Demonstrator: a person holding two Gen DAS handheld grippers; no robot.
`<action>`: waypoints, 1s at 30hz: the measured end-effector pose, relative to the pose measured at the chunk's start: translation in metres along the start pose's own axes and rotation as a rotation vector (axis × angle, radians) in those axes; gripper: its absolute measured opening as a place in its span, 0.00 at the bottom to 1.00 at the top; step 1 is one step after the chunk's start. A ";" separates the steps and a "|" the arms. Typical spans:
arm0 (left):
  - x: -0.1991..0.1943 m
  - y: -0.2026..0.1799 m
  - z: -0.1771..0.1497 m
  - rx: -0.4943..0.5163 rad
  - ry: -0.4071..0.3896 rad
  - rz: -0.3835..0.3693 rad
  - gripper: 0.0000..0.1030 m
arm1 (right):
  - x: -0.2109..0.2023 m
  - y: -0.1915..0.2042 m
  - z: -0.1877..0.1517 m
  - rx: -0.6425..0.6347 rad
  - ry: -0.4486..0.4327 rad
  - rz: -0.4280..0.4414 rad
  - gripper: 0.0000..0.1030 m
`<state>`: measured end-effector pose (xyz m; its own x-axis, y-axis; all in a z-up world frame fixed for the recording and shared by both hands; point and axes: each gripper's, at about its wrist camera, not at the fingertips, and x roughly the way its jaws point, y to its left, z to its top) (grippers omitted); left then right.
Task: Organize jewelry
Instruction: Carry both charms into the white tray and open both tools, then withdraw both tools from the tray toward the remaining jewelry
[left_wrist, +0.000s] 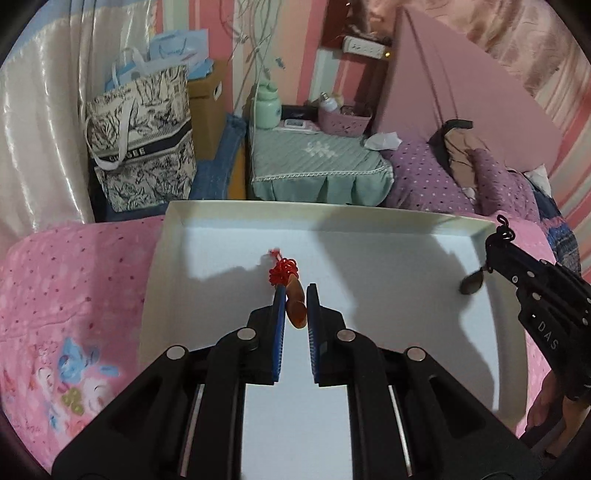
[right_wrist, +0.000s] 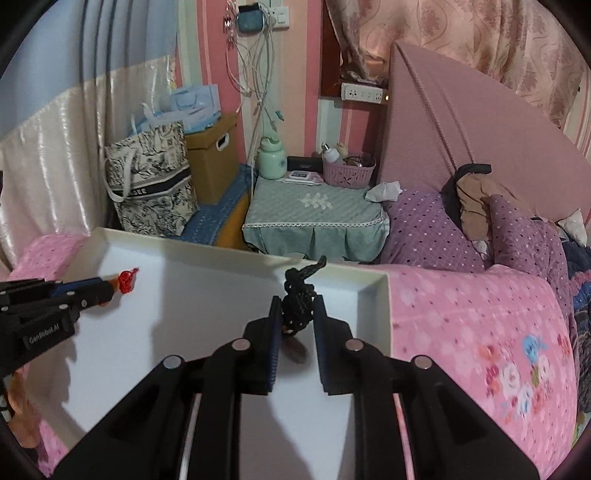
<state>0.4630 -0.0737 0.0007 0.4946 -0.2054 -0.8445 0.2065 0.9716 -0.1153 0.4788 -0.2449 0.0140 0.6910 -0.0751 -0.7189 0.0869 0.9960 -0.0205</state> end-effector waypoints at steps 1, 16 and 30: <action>0.005 0.002 0.002 -0.002 0.006 0.009 0.09 | 0.006 0.001 0.003 -0.005 0.011 -0.004 0.16; 0.030 0.007 0.006 -0.023 0.036 0.022 0.12 | 0.047 -0.002 0.000 0.000 0.142 -0.027 0.18; -0.052 -0.012 -0.012 0.050 -0.076 0.016 0.63 | -0.012 -0.016 -0.004 -0.028 0.088 0.013 0.72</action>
<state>0.4247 -0.0737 0.0397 0.5606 -0.1996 -0.8037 0.2388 0.9683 -0.0740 0.4659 -0.2597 0.0201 0.6261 -0.0588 -0.7775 0.0573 0.9979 -0.0293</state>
